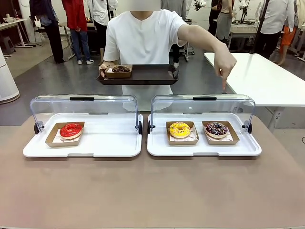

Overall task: Provide the desired donut to the person.
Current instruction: Pick up and lift the Paper togo box containing the Donut pointed at by the person.

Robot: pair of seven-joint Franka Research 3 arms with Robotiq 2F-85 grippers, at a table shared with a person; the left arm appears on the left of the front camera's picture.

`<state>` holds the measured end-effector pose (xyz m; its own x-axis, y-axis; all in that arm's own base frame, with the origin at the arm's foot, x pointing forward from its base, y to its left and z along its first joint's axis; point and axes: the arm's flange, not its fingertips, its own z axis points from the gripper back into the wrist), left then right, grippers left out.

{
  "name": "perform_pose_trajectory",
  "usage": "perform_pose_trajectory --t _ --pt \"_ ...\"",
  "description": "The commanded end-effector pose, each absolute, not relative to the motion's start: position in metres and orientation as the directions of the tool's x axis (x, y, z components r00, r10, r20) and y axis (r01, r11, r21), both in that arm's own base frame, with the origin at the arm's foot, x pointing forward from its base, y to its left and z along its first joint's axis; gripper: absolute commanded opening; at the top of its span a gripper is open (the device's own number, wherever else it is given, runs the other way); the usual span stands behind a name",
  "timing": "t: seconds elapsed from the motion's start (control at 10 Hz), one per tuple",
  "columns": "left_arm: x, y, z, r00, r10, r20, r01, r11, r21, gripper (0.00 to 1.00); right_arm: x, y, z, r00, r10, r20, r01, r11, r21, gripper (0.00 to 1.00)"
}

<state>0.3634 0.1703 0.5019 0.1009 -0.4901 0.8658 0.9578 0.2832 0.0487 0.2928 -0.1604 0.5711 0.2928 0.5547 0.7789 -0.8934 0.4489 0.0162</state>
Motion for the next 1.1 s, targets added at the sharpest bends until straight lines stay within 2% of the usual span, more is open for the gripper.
perform_pose_trajectory --t 0.0,0.3,0.7,0.9,1.0 --pt "0.363 0.171 0.502 0.092 -0.481 0.872 0.957 0.285 0.057 1.0 0.315 -0.125 0.596 0.329 0.684 0.651 -0.914 0.405 0.037 1.0" --pt "0.363 0.171 0.502 0.092 -0.481 0.872 0.957 0.285 0.057 1.0 0.339 -0.056 0.599 0.306 0.809 0.501 -0.94 0.341 0.023 1.0" --pt "0.363 0.171 0.502 0.092 -0.481 0.872 0.957 0.285 0.057 1.0 0.363 0.01 0.557 0.275 0.913 0.3 -0.953 0.301 -0.043 1.0" --pt "0.363 0.171 0.502 0.092 -0.481 0.872 0.957 0.285 0.057 1.0 0.373 0.023 0.534 0.205 0.945 0.255 -0.97 0.231 -0.074 1.0" --pt "0.363 0.171 0.502 0.092 -0.481 0.872 0.957 0.285 0.057 1.0 0.382 0.026 0.522 0.132 0.96 0.248 -0.982 0.162 -0.102 1.0"
